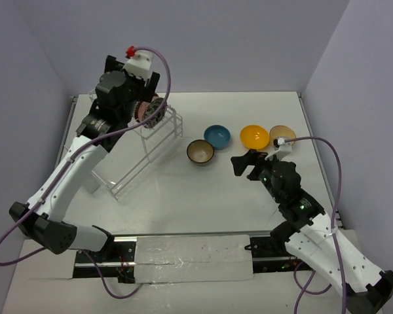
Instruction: Load the bowls into the dish rack
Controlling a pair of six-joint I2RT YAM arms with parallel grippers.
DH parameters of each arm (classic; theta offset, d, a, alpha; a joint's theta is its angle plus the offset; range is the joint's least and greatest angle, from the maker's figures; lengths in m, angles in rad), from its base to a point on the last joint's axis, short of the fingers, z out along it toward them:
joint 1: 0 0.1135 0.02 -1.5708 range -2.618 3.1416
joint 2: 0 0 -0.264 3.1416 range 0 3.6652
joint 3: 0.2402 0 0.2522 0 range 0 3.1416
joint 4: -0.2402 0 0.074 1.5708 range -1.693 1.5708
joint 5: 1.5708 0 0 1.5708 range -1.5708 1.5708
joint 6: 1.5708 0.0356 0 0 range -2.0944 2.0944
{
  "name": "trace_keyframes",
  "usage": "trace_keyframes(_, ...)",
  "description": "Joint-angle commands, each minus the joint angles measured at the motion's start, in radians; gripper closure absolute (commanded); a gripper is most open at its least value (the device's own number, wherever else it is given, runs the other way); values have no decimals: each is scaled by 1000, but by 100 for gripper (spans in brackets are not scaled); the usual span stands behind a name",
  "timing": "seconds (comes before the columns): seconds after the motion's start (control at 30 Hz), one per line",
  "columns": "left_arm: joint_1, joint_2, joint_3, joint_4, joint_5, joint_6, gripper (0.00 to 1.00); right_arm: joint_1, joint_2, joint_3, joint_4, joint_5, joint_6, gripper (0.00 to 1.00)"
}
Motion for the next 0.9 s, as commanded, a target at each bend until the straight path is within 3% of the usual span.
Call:
trace_keyframes(0.0, -3, -85, 100, -39, -49, -215, 2, 6, 68, 53, -33, 51, 25, 0)
trace_keyframes(0.2, -3, -155, 115, -187, -65, -502, 1, 9, 295, 157, -88, 51, 60, 0)
trace_keyframes(0.33, -3, -232, 26, -284, -66, -620, 1, 7, 468, 255, -96, 31, 100, 0)
trace_keyframes(0.7, -3, -534, -351, -320, -43, -743, 1, 12, 892, 499, -125, 70, 195, 14)
trace_keyframes(0.87, -3, -594, -396, -359, -26, -755, 1, 16, 1043, 580, -137, 66, 218, 19)
